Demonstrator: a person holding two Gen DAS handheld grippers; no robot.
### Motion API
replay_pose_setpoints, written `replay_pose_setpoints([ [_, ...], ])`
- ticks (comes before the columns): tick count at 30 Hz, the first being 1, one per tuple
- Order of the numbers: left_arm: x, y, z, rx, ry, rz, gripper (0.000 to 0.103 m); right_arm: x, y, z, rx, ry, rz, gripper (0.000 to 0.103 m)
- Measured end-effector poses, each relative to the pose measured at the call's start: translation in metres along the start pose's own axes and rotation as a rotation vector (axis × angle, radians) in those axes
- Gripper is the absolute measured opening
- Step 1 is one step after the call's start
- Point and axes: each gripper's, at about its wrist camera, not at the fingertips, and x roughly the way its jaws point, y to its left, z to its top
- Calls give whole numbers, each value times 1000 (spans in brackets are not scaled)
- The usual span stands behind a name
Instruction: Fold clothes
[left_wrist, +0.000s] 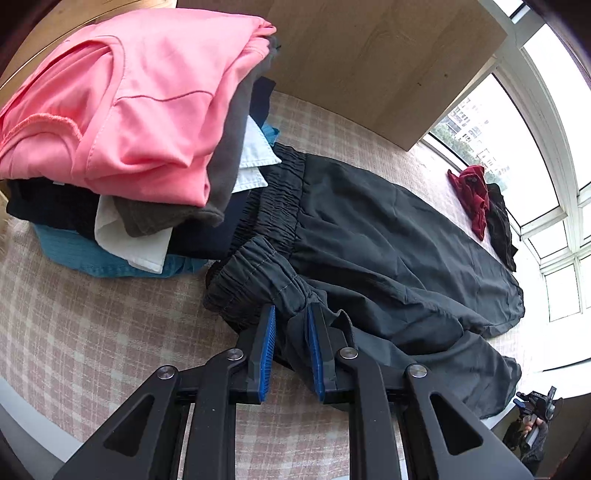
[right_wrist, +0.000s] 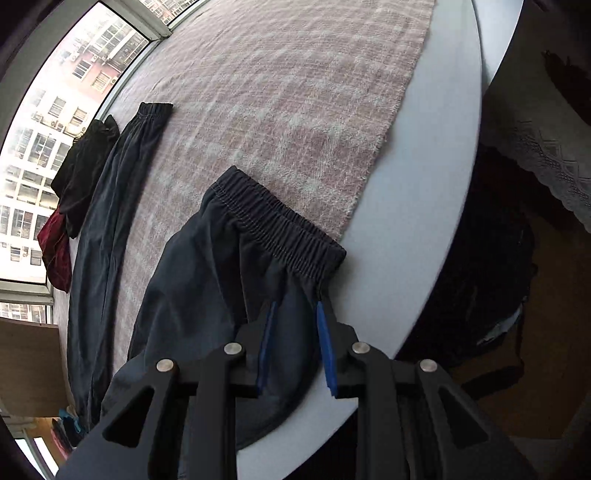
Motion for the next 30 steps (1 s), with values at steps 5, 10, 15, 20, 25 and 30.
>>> replay_pose_setpoints([
  [5,6,-7,-1,33,20,-11,16,12,1,-1,-20,21,-27,23],
  [10,8,-5,-4,28,27,-17,16,15,9,2,-88,-1,-120,38],
  [15,8,0,-6,17,32,-15,16,20,17,-4,-155,-7,-62,38],
  [20,9,3,-8,9,35,-18,16,14,15,-9,-134,-37,-28,3],
  [25,4,8,-6,-15,22,-30,16,-20,14,3,10,-85,236,3],
  [30,-1,7,4,-32,-14,-41,16,-51,55,33,30,-127,374,3],
])
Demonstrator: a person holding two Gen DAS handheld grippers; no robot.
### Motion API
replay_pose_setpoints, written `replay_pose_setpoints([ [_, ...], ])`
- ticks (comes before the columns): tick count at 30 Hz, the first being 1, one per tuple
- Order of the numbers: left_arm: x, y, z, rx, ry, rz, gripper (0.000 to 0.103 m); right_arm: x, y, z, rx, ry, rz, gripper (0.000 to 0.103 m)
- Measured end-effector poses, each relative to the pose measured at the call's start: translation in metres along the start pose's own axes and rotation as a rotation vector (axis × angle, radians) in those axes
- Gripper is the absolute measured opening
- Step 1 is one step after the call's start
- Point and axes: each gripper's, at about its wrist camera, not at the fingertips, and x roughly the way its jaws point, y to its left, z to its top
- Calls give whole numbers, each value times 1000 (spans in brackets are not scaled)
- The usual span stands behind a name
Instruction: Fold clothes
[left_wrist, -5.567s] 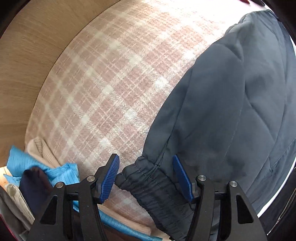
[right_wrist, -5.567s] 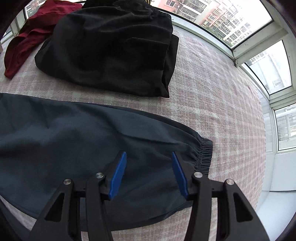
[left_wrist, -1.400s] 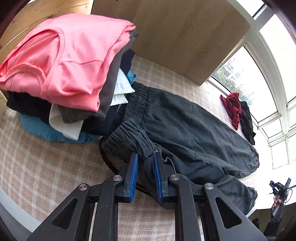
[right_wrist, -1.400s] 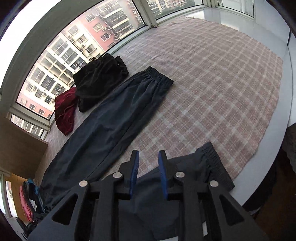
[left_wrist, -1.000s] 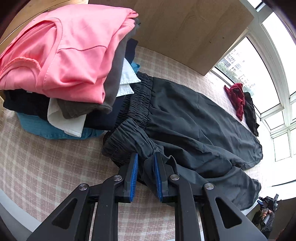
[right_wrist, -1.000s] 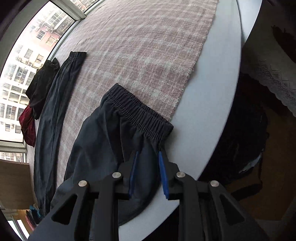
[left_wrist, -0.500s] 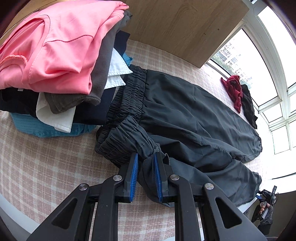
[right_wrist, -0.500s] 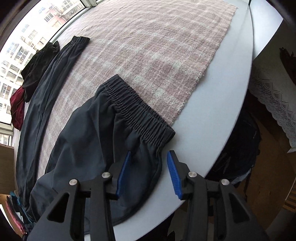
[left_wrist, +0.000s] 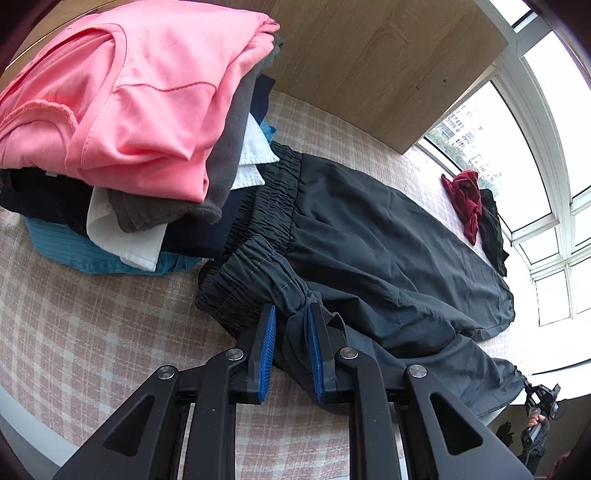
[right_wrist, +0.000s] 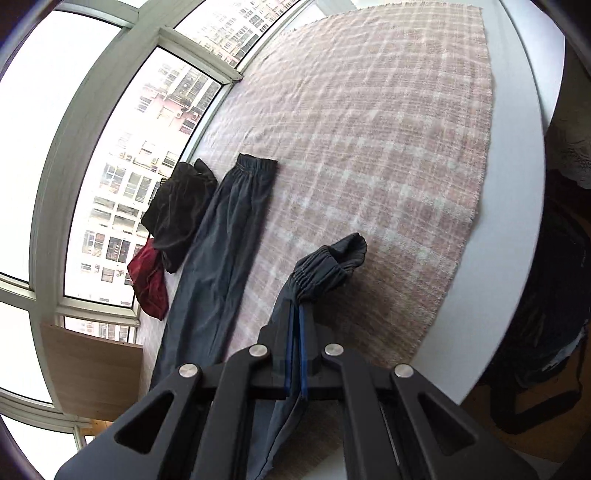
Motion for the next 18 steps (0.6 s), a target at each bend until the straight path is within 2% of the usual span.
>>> replay_pose_setpoints([
  [2,-1,-2,5,-1,-12,3,16,-2,20,14,-4,3,48,3],
  [6,-4,-13,25,16,-51,26,16,10,72,44,-67,-14,68,3],
  [7,-4,-18,32,26,-65,35,15,16,89,53,-91,-27,65,3],
  [9,-5,-29,47,46,-93,54,7,30,120,72,-134,-50,49,3],
  [13,11,-56,84,76,-125,70,7,90,172,107,-221,-29,-20,3],
  [15,33,-69,99,99,-85,69,6,131,187,115,-244,19,-71,3],
  [17,46,-82,100,154,-17,65,10,165,198,113,-315,49,-162,3],
  [18,52,-89,99,186,19,64,10,175,198,110,-329,65,-169,3],
])
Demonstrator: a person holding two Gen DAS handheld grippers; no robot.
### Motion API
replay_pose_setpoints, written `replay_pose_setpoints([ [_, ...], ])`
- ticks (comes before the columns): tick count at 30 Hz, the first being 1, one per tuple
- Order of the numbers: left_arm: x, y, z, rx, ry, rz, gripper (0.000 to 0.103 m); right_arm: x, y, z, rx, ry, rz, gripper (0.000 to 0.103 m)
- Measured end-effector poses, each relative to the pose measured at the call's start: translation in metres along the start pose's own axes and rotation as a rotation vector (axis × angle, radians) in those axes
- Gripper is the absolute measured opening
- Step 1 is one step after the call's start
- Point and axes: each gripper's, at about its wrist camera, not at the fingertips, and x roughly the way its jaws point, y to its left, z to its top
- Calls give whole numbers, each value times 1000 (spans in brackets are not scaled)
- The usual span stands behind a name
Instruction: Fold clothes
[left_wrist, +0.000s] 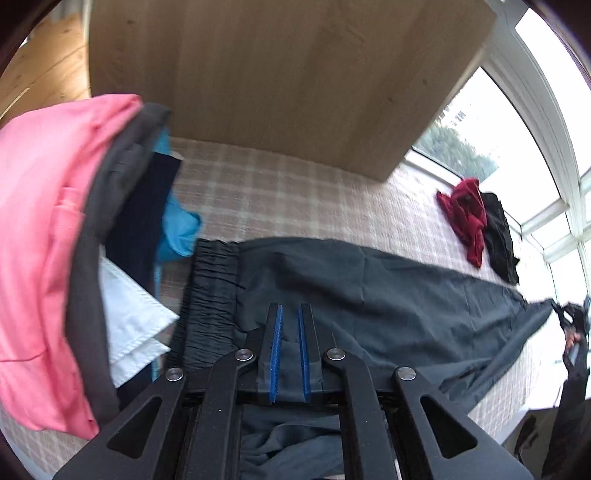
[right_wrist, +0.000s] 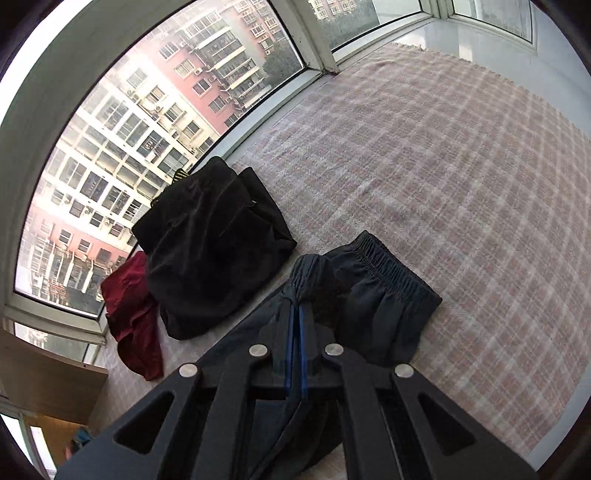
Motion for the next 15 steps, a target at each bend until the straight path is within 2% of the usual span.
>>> replay_pose_setpoints([
  [1,2,-7,-3,41,33,9,11,10,2,-2,-15,15,-5,3],
  [3,-3,-11,-18,113,80,63,21,26,3,-6,-44,43,-24,3],
  [4,-7,-8,-26,124,102,86,31,33,2,-8,-59,51,-43,3],
  [6,-17,-2,-45,137,156,112,39,42,-3,-8,-72,57,-78,3],
  [8,-26,-2,-67,194,204,150,44,48,-9,-8,-59,69,-82,3],
  [9,-28,-6,-78,251,230,195,47,49,-11,-8,-53,76,-81,3],
  [11,-27,-17,-101,394,284,304,60,52,-13,-9,-55,94,-82,3],
  [14,-12,-38,-123,635,343,416,62,55,-12,-11,-46,120,-68,3],
  [15,-6,-46,-128,705,360,432,62,55,-11,-12,-46,124,-64,3],
])
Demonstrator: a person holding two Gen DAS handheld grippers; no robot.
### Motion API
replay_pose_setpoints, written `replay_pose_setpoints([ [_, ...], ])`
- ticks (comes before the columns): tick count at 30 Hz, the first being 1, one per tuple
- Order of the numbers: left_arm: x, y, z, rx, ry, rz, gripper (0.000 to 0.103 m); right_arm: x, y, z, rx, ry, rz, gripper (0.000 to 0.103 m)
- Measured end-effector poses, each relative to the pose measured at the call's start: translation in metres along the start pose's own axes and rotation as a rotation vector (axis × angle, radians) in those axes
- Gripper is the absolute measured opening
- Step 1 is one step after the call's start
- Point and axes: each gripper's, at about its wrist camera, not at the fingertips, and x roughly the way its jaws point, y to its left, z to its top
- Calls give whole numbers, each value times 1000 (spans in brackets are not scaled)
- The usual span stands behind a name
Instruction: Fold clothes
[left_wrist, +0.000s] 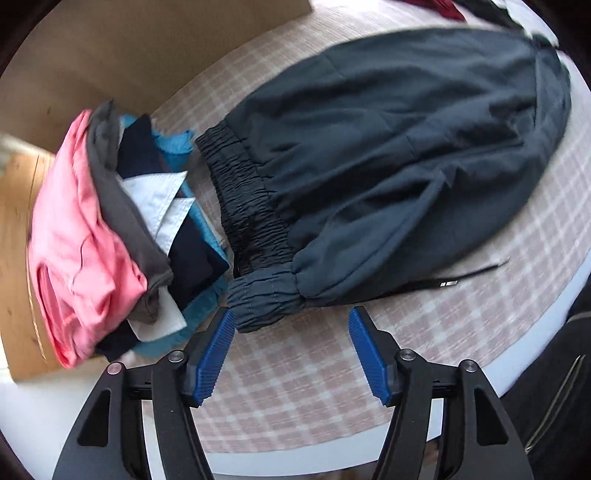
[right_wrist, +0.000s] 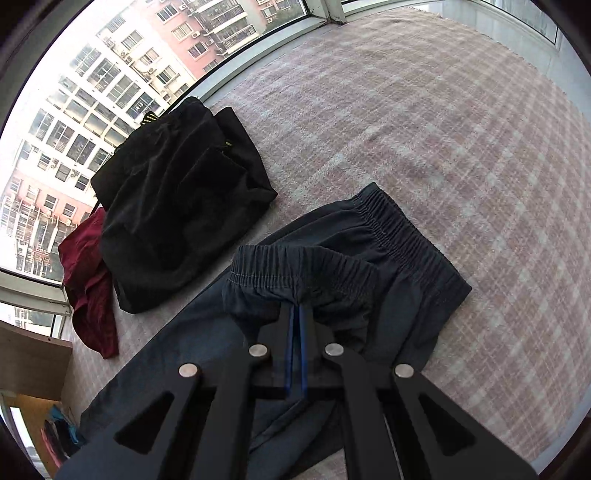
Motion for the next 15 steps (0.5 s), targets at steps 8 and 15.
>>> replay_pose_setpoints([
  [8,47,-7,49,94,64,-145,5,-1,3,-1,-6,1,7,3],
  [15,9,44,53,-132,-50,-236,3,-31,-12,2,42,-60,50,3],
])
